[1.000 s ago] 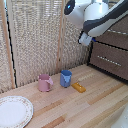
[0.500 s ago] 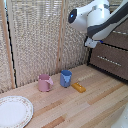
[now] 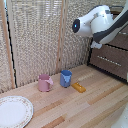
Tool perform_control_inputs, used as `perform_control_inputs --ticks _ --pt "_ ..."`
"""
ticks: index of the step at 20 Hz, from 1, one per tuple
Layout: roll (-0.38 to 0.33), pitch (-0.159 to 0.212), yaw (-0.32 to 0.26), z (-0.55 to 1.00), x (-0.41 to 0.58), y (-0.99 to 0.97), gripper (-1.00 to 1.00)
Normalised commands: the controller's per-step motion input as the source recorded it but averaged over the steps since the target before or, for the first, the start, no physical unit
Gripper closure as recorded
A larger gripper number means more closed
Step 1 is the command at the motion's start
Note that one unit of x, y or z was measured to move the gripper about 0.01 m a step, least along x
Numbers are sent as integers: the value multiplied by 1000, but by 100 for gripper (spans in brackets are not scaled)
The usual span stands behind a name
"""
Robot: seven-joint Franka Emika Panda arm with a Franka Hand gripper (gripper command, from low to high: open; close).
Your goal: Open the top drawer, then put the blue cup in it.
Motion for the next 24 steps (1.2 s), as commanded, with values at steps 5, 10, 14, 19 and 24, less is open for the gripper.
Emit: perform_control_inputs --ticks 5,10,14,19,24 --pt "-54 47 208 0 0 -514 -100" --pt "0 40 261 87 -41 -401 -100" --pt "-4 0 241 159 -119 -426 -100" --pt "0 -1 152 262 -183 -577 -100" --pt "22 -3 10 205 -55 -701 -100"
